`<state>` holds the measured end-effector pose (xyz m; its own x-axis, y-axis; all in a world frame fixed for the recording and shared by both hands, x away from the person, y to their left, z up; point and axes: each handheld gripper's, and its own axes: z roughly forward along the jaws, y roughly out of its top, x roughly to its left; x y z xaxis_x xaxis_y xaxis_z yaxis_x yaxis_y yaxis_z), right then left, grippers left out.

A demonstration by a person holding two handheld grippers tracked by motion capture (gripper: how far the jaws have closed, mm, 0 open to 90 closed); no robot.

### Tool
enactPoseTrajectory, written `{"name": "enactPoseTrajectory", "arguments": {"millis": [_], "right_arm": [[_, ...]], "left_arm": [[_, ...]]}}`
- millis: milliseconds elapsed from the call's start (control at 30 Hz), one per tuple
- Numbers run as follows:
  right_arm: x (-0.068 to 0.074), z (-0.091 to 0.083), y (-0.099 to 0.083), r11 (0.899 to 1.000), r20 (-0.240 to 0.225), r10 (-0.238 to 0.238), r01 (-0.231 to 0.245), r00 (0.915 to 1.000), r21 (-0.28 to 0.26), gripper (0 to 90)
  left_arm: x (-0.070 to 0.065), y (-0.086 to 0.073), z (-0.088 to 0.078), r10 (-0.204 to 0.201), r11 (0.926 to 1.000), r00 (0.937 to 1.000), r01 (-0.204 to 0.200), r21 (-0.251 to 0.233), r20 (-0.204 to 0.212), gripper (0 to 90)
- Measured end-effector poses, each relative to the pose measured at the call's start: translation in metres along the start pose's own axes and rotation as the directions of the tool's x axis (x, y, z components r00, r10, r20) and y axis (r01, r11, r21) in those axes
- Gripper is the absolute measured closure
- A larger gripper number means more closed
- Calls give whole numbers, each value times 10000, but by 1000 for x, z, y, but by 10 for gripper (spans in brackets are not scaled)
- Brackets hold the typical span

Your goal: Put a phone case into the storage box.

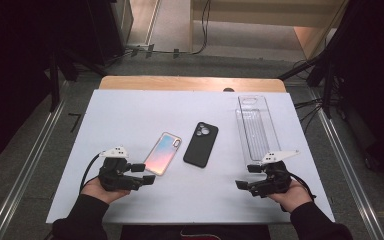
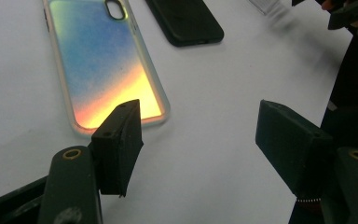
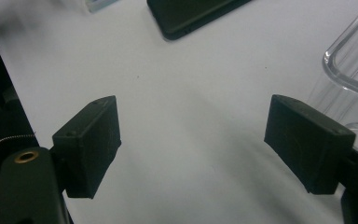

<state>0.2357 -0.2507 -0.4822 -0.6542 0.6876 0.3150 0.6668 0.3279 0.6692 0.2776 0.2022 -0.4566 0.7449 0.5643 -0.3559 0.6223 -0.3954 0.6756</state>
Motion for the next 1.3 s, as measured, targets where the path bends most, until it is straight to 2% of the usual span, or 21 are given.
{"name": "enactPoseTrajectory", "arguments": {"millis": [67, 133, 300, 367, 467, 533, 667, 733, 833, 900, 933, 967, 1000, 1033, 1067, 1300], "right_arm": [[0, 0, 0, 10000, 11, 9, -9, 10000, -4, 164], [0, 0, 0, 10000, 10, 6, -6, 10000, 2, 164], [0, 1, 0, 10000, 23, -21, 21, 10000, 44, 164], [0, 1, 0, 10000, 22, -35, 35, 10000, 50, 164], [-1, 1, 0, 10000, 55, 14, -14, 10000, 63, 164], [-1, 1, 0, 10000, 63, 19, -20, 10000, 61, 164], [0, 1, 0, 10000, 62, 5, -5, 10000, 55, 164], [0, 1, 0, 10000, 63, 4, -4, 10000, 55, 164], [0, 1, 0, 10000, 69, 1, -1, 10000, 38, 164], [-1, 1, 0, 10000, 64, 7, -7, 10000, 38, 164], [-1, 1, 0, 10000, 68, 4, -5, 10000, 34, 164], [-1, 1, 0, 10000, 56, 11, -11, 10000, 27, 164], [0, 1, 0, 10000, 54, 0, 0, 10000, 30, 164], [0, 1, 0, 10000, 54, 0, 0, 10000, 30, 164], [0, 1, 0, 10000, 54, -4, 4, 10000, 32, 164], [-1, 1, 0, 10000, 59, 40, -40, 10000, 5, 164]], "left_arm": [[-1, 3, -1, 105, 9999, 9999, -106, -133, -23, 317], [0, 5, 1, 33, 9998, 10000, -32, -214, 40, 317], [6, 16, 9, -116, 9999, 9995, 116, -16, -280, 303], [9, 19, 13, -293, 9995, 9996, 293, -93, 4, 273], [11, 23, 18, -383, 9992, 9993, 382, -125, -25, 263], [12, 27, 21, -212, 9998, 9994, 210, -63, -261, 245], [14, 37, 27, -69, 9997, 9987, 56, -245, -505, 245], [15, 43, 30, -120, 9999, 9978, 117, -62, -658, 244], [17, 49, 34, -140, 9999, 9970, 138, -29, -766, 176], [19, 52, 38, 3, 9999, 9937, -20, -152, -1116, 0], [20, 54, 39, -42, 9994, 9922, -1, -348, -1246, 0], [22, 57, 41, -304, 9990, 9915, 260, -360, -1265, 0], [24, 59, 42, -471, 9985, 9928, 436, -345, -1100, 0], [25, 60, 43, -468, 9986, 9913, 433, -315, -1228, 0], [25, 62, 44, -408, 9986, 9849, 345, -403, -1680, 0], [29, 68, 55, -692, 9970, 9801, 616, -466, -1858, 0]]}}
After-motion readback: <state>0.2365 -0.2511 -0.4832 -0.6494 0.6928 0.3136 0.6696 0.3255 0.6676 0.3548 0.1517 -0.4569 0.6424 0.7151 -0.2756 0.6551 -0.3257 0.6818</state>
